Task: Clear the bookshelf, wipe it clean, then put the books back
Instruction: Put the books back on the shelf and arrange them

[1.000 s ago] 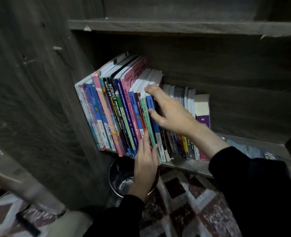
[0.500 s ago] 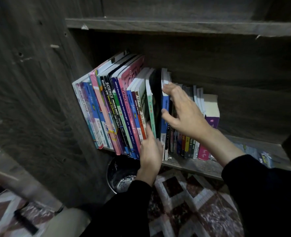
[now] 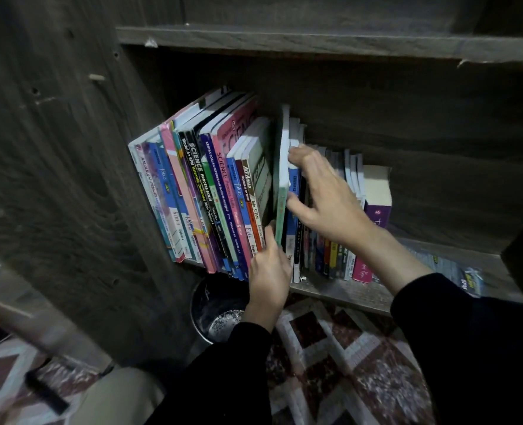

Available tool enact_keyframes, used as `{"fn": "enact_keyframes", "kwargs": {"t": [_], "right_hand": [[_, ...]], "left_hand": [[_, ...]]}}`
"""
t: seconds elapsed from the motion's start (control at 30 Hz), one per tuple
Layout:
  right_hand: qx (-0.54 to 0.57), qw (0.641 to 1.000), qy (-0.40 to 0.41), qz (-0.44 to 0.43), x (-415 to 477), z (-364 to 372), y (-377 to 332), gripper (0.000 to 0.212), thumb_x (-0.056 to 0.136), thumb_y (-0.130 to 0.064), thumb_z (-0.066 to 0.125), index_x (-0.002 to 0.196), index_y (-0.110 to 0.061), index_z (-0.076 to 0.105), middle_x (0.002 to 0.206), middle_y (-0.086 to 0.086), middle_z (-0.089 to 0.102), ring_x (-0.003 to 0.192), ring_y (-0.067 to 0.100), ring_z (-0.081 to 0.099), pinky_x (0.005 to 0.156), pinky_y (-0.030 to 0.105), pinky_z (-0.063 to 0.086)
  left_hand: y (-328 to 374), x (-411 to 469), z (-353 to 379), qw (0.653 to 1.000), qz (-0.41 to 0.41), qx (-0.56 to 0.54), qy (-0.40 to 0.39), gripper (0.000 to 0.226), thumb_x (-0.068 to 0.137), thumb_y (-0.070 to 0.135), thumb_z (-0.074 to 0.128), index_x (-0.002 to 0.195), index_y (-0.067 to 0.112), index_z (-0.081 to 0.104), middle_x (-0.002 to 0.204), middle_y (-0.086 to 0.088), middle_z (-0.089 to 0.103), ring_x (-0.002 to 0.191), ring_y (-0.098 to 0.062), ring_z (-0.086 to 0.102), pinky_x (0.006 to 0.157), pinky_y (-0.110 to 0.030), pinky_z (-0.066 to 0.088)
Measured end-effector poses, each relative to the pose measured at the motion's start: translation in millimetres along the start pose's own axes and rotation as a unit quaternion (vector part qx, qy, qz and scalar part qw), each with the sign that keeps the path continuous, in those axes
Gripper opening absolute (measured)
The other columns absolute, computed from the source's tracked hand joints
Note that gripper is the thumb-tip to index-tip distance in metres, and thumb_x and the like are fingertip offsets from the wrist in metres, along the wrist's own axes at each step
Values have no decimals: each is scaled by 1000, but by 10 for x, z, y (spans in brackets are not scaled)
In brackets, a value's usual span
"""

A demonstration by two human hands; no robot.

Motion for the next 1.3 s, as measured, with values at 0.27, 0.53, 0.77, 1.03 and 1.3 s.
{"fn": "enact_keyframes", "kwargs": {"t": [0.27, 0.53, 0.77, 1.03, 1.3], "right_hand": [[6, 1000, -18, 0, 31, 25, -21, 48, 93, -21, 53, 138, -10, 37, 146, 4, 38, 139, 13, 30, 110, 25, 25], [30, 997, -65, -12, 222, 266, -138, 52, 94, -18, 50, 143, -11, 32, 152, 6, 32, 142, 16, 26, 113, 24, 19], [55, 993, 85, 62, -536, 410, 17, 52, 95, -24, 46, 144, -19, 32, 145, 2, 38, 133, 18, 37, 110, 33, 31], [165, 930, 58, 325, -1826, 1519, 298, 32, 89, -8, 61, 119, -10, 53, 103, -1, 56, 96, 24, 61, 74, 23, 40], [103, 936, 110, 317, -1363, 1431, 218, 15, 90, -21, 66, 101, -12, 60, 81, -10, 59, 70, 10, 59, 60, 14, 30]], "left_hand": [[-44, 23, -14, 996, -49, 66, -30, 49, 101, 20, 43, 144, 10, 23, 94, -18, 67, 89, -34, 66, 76, -40, 52], [-580, -250, -72, 995, -98, -18, 18, 41, 77, 51, 71, 84, 15, 50, 68, 3, 62, 69, -21, 62, 65, -36, 50], [-757, -167, -49, 995, -84, 31, 41, 47, 77, 60, 62, 60, 17, 51, 56, -4, 60, 61, -28, 60, 55, -32, 33], [-807, -154, -3, 993, -99, -50, 40, 33, 77, 53, 70, 81, 21, 72, 74, 5, 73, 72, -12, 67, 68, -29, 51], [-672, -340, -292, 970, 31, -84, 225, 21, 92, 29, 56, 95, 12, 67, 86, 3, 57, 73, -5, 54, 72, -23, 47]]}}
Point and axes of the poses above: each hand's wrist, its own x-axis towards the middle knuckle, its own z-axis out of the palm, y = z × x, the point moved 8 cm from there along x, towards the middle knuckle
